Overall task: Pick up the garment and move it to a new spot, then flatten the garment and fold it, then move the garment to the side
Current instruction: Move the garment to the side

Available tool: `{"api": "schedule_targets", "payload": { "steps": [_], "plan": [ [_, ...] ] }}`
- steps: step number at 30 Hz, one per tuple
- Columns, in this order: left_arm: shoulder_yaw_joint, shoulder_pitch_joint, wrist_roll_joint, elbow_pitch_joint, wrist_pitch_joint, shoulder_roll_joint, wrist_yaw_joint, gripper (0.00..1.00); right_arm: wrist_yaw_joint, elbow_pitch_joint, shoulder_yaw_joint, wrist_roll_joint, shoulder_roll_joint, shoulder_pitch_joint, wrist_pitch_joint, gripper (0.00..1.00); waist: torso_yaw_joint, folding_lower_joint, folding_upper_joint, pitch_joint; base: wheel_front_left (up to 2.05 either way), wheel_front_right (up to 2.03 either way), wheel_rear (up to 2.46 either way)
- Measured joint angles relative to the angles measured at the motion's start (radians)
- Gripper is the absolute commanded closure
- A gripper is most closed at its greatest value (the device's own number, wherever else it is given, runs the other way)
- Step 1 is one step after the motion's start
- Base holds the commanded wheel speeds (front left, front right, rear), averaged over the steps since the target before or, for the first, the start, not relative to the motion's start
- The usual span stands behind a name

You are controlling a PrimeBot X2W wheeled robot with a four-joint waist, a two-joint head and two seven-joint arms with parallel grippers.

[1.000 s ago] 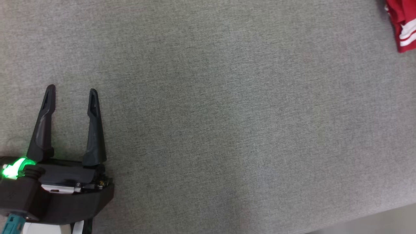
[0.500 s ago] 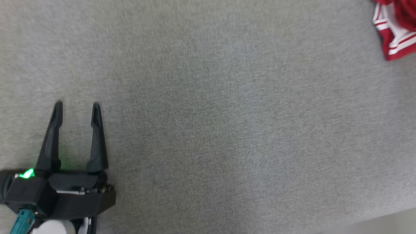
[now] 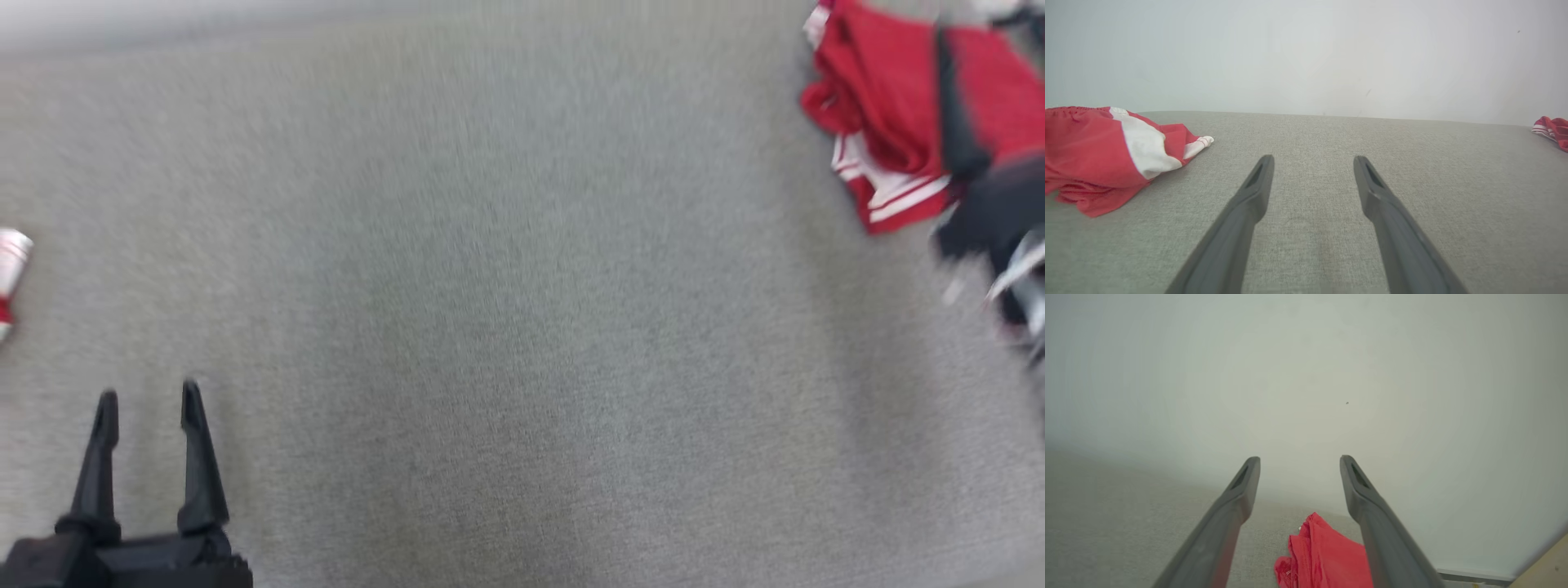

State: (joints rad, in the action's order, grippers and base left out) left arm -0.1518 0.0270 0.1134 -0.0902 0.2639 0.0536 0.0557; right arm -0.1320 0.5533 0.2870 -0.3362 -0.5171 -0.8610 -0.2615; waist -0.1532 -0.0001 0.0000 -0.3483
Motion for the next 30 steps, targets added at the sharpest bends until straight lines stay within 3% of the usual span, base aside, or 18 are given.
{"api": "schedule_targets", "payload": {
  "steps": [5,14,22,30],
  "plan": [
    [-0.001,-0.049,0.004,0.027,0.0,-0.002,-0.002,0.0,0.0,-0.131,-0.083,0.009,0.089,0.28,0.0,0.0,0.011,-0.0002,0.0,0.107,0.0,0.0,0.0],
    [0.005,-0.082,0.004,0.077,0.0,-0.002,0.003,0.0,0.0,-0.27,-0.148,0.028,0.252,0.62,0.0,0.0,0.044,-0.0002,-0.0001,0.219,0.0,0.0,0.0],
    [0.033,-0.123,0.01,0.131,0.0,-0.003,0.011,0.0,0.0,-0.337,-0.198,0.08,0.359,0.818,0.0,0.0,0.084,-0.0002,-0.0001,0.308,0.0,0.0,0.0],
    [0.028,-0.147,0.015,0.151,0.0,-0.003,0.015,0.0,0.0,-0.381,-0.22,0.108,0.394,0.893,0.0,0.0,0.126,-0.0001,-0.0001,0.369,0.0,0.0,0.0]
  ]
}}
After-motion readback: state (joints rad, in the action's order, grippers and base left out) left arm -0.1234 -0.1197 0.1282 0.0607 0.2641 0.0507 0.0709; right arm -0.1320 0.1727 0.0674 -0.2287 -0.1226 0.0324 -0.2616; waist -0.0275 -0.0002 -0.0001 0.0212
